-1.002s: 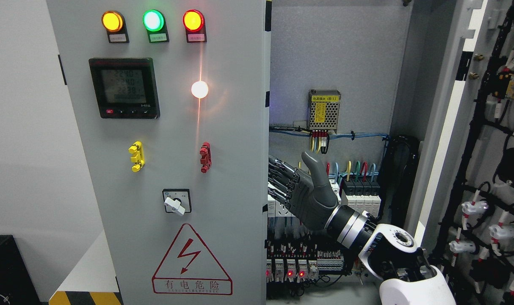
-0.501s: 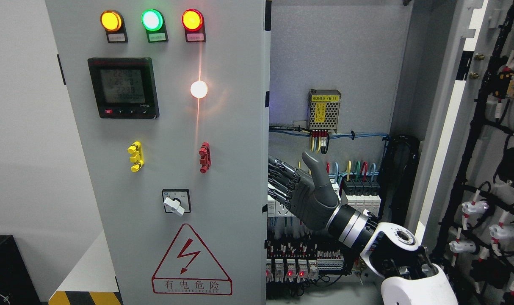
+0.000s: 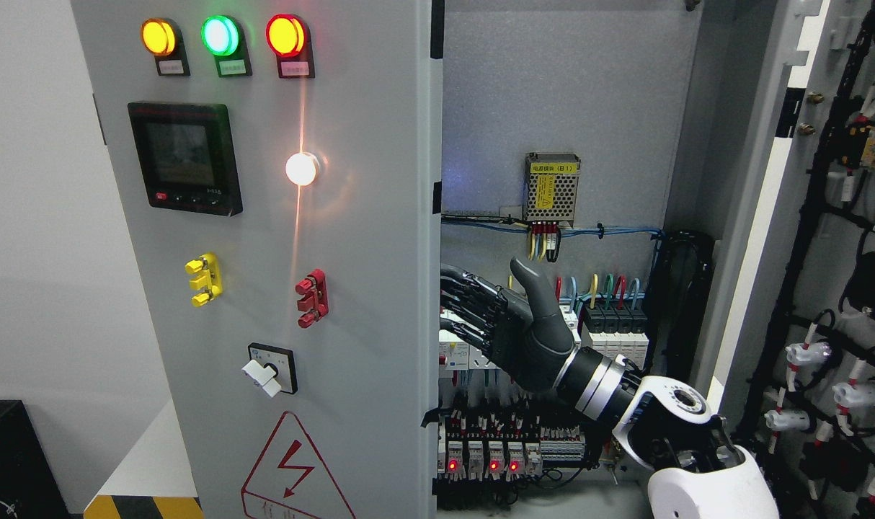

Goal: Open door with both hands
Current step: 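Pull the indicator-light door outward with the right hand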

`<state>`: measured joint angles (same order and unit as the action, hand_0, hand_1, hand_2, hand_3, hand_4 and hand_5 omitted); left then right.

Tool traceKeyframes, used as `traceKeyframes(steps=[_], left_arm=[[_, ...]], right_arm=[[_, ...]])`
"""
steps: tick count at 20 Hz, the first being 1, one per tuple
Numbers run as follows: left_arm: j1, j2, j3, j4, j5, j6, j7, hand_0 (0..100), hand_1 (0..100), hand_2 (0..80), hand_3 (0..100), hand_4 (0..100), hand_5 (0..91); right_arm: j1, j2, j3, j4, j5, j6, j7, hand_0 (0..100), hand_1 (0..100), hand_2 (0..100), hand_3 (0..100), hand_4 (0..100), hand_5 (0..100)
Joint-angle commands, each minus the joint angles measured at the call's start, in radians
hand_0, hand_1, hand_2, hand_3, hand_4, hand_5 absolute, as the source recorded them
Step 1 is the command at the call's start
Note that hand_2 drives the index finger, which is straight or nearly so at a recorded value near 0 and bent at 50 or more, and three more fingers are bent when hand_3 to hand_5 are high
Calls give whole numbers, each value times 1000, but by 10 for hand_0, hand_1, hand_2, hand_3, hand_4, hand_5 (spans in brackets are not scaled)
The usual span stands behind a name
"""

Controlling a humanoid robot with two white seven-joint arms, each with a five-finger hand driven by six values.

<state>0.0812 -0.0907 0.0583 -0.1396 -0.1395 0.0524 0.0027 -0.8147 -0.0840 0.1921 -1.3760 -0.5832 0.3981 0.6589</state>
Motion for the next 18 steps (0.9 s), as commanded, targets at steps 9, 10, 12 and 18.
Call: traceKeyframes(steps=[9,10,12,18], left_arm=[[0,-1,0,0,0,0,0,0,0,0,0,0,0],[0,0,0,0,0,0,0,0,0,0,0,0,0],[0,0,0,0,0,0,0,0,0,0,0,0,0],[0,-1,0,0,0,0,0,0,0,0,0,0,0]], right_arm=[[94,-49,41,-153,-3,-8,59,0,0,0,0,0,0],[95,-49,41,-153,-4,-7,83,0,0,0,0,0,0],[95,-49,41,-152,-4,-7,142,0,0,0,0,0,0],[101,-49,50,-155,-3,-5,159,0,0,0,0,0,0]])
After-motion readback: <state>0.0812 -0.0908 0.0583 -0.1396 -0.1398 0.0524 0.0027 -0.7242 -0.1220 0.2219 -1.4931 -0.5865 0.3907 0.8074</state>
